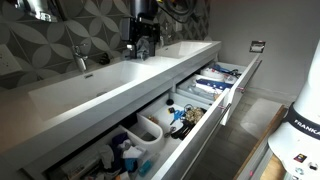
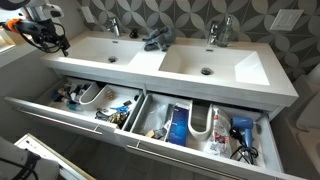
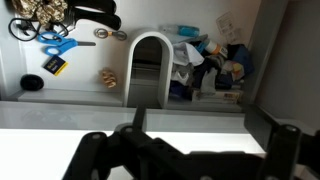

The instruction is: Close the open drawer on the left

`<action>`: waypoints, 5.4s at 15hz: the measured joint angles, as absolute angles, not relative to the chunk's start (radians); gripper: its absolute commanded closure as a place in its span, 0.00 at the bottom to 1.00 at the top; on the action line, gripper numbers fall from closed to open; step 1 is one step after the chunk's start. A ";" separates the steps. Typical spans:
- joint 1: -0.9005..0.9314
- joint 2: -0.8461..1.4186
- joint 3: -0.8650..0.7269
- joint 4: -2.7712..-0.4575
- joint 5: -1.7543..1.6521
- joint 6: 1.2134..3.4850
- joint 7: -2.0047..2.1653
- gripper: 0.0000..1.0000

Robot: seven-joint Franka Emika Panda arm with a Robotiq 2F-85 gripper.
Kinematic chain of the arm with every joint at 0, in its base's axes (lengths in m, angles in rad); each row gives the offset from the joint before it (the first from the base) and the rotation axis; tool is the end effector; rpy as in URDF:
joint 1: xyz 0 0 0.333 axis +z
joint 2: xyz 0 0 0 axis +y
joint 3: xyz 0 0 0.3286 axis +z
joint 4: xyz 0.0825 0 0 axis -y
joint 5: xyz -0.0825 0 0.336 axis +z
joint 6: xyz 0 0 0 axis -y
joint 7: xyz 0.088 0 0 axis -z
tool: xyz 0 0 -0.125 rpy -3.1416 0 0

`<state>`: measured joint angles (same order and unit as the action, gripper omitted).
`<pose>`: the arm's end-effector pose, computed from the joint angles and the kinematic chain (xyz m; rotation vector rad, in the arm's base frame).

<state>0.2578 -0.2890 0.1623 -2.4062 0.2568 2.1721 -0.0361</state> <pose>0.3692 0.1825 0.4467 -2.9293 -0.4588 -0.0318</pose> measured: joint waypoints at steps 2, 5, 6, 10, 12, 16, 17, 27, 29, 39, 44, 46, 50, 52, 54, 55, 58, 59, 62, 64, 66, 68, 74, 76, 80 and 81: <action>0.275 -0.293 0.174 -2.410 0.271 2.115 -0.046 0.00; 0.307 -0.322 0.207 -2.450 0.296 2.072 -0.043 0.00; 0.317 -0.336 0.219 -2.474 0.305 2.071 -0.038 0.00; 0.353 -0.410 0.250 -2.592 0.356 2.071 -0.012 0.26; 0.366 -0.452 0.255 -2.658 0.392 2.071 0.009 0.41; 0.369 -0.517 0.257 -2.759 0.422 2.071 0.086 0.70; 0.369 -0.520 0.257 -2.761 0.422 2.069 0.115 0.77; 0.344 -0.457 0.248 -2.762 0.456 2.067 0.236 1.00; 0.332 -0.424 0.232 -2.762 0.485 2.067 0.234 1.00; 0.321 -0.176 0.194 -2.765 0.618 2.111 -0.011 1.00; 0.320 -0.022 0.204 -2.765 0.630 2.223 -0.068 1.00; 0.319 0.025 0.209 -2.765 0.633 2.290 -0.083 1.00; 0.315 0.074 0.221 -2.765 0.669 2.376 -0.114 1.00; 0.312 0.074 0.229 -2.766 0.679 2.392 -0.116 1.00; 0.308 0.072 0.235 -2.765 0.692 2.422 -0.118 1.00; 0.306 0.071 0.238 -2.765 0.700 2.442 -0.118 1.00; 0.304 0.072 0.241 -2.761 0.713 2.515 -0.126 1.00; 0.303 0.072 0.242 -2.760 0.713 2.543 -0.129 1.00; 0.302 0.074 0.244 -2.760 0.714 2.636 -0.148 1.00; 0.298 0.076 0.246 -2.760 0.716 2.695 -0.171 1.00; 0.292 0.077 0.252 -2.760 0.732 2.749 -0.204 1.00; 0.285 0.077 0.259 -2.760 0.770 2.796 -0.252 1.00; 0.276 0.079 0.262 -2.757 0.875 2.873 -0.404 1.00; 0.277 0.089 0.262 -2.749 0.876 2.889 -0.431 1.00; 0.277 0.132 0.259 -2.706 0.857 2.945 -0.460 0.99; 0.277 0.140 0.258 -2.698 0.856 2.947 -0.460 0.99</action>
